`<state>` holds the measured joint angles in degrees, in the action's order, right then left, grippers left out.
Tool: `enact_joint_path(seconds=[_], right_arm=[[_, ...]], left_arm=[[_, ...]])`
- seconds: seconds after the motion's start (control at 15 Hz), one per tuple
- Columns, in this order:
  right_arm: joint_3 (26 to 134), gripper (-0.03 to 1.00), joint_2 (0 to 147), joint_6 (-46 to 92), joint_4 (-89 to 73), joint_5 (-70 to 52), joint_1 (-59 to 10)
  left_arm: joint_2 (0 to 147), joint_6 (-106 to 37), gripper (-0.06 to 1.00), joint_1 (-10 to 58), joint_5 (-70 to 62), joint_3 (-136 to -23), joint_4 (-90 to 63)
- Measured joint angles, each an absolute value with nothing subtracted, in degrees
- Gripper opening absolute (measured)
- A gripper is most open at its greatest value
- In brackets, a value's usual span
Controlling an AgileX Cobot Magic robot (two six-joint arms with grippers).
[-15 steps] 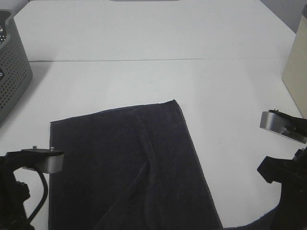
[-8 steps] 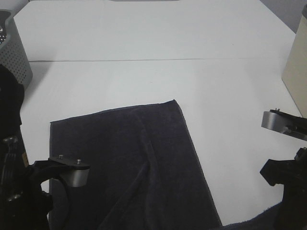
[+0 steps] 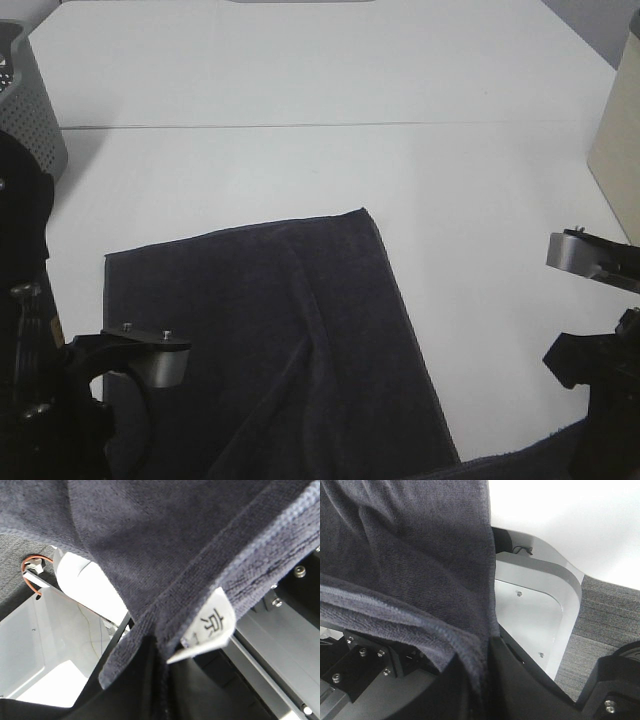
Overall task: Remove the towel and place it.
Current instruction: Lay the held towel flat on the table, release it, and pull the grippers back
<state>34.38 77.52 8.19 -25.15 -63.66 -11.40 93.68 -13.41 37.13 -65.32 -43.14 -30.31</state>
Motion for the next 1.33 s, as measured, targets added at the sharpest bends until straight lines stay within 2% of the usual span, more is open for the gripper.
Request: enact_joint_path(seconds=[0.13, 0.2, 0.33, 0.4, 0.47, 0.53, 0.73, 1.0, 1.13, 1.33], right_arm=[[34.4, 0.16, 77.5, 8.2, -25.6, -63.7, -11.3], [34.4, 0.21, 77.5, 8.2, -25.6, -63.7, -11.1], [34.4, 0.4, 77.5, 8.2, -26.4, -63.7, -11.1], [34.4, 0.55, 77.5, 8.2, -27.6, -63.7, -11.1], [34.4, 0.63, 77.5, 8.2, -27.9, -63.7, -11.1], [34.4, 0.66, 77.5, 8.2, -28.0, -63.7, -11.1], [35.2, 0.69, 77.6, 8.2, -28.2, -63.7, -11.1], [42.5, 0.69, 77.6, 10.7, -26.6, -63.4, -11.1], [46.8, 0.69, 77.9, 13.0, -25.9, -62.8, -11.1], [52.5, 0.69, 83.1, 14.9, -25.8, -62.8, -11.1]], left_arm=[[93.7, -13.4, 0.23, 37.1, -65.4, -43.1, -32.0], [93.7, -13.4, 0.35, 37.1, -65.4, -43.1, -33.6], [93.7, -13.4, 0.58, 37.1, -65.1, -43.1, -37.0], [93.7, -13.6, 0.69, 37.1, -65.1, -43.4, -38.1], [93.7, -14.1, 0.71, 37.1, -65.1, -43.7, -38.2], [93.7, -14.6, 0.72, 37.1, -65.1, -43.8, -38.3], [93.7, -15.0, 0.73, 37.1, -65.1, -46.4, -38.1], [93.7, -14.9, 0.73, 37.1, -65.2, -51.5, -34.7], [93.7, -14.3, 0.73, 34.5, -64.6, -52.0, -32.7], [93.7, -14.5, 0.73, 26.2, -61.1, -52.0, -30.7]])
